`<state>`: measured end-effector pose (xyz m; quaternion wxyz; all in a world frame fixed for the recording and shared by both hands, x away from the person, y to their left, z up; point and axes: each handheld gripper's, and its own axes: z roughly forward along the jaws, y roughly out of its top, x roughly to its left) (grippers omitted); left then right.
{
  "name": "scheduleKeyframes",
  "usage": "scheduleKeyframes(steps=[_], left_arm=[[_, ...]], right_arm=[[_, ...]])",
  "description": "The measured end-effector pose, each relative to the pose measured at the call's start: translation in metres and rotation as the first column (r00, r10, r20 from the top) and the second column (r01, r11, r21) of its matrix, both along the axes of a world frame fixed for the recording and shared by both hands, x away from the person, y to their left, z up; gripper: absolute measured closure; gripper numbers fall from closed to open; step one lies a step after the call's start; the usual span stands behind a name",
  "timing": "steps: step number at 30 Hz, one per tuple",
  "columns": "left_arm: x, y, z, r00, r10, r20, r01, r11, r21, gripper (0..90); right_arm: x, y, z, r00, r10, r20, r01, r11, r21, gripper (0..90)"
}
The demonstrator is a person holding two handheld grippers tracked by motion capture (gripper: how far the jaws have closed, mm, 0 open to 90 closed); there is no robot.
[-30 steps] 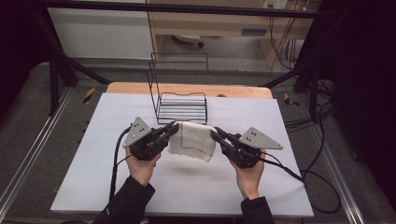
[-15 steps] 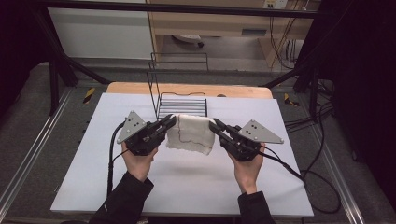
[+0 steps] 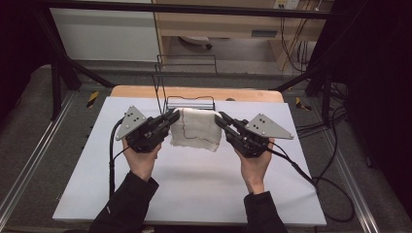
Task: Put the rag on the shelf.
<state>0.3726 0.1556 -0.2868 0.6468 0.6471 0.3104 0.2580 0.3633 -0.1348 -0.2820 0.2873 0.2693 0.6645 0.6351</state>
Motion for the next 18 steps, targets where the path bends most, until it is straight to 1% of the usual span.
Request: scheduleKeyframes(steps=[11,16,18], left_arm=[[0.008,0.006,0.019,0.9991,0.025,0.033,-0.025,0.9997,-0.005,83.5],[0.013,0.008,0.028,0.9985,0.033,0.044,-0.033,0.9994,-0.015,83.5],[0.014,0.009,0.031,0.9978,0.039,0.053,-0.038,0.9991,-0.017,83.5]], right_arm=[[0.012,0.008,0.017,0.9997,-0.005,0.024,0.005,1.0,0.008,80.6],[0.017,0.012,0.028,0.9991,-0.008,0.041,0.008,1.0,0.004,80.7],[0.018,0.013,0.03,0.9991,-0.006,0.042,0.006,1.0,0.007,80.7]])
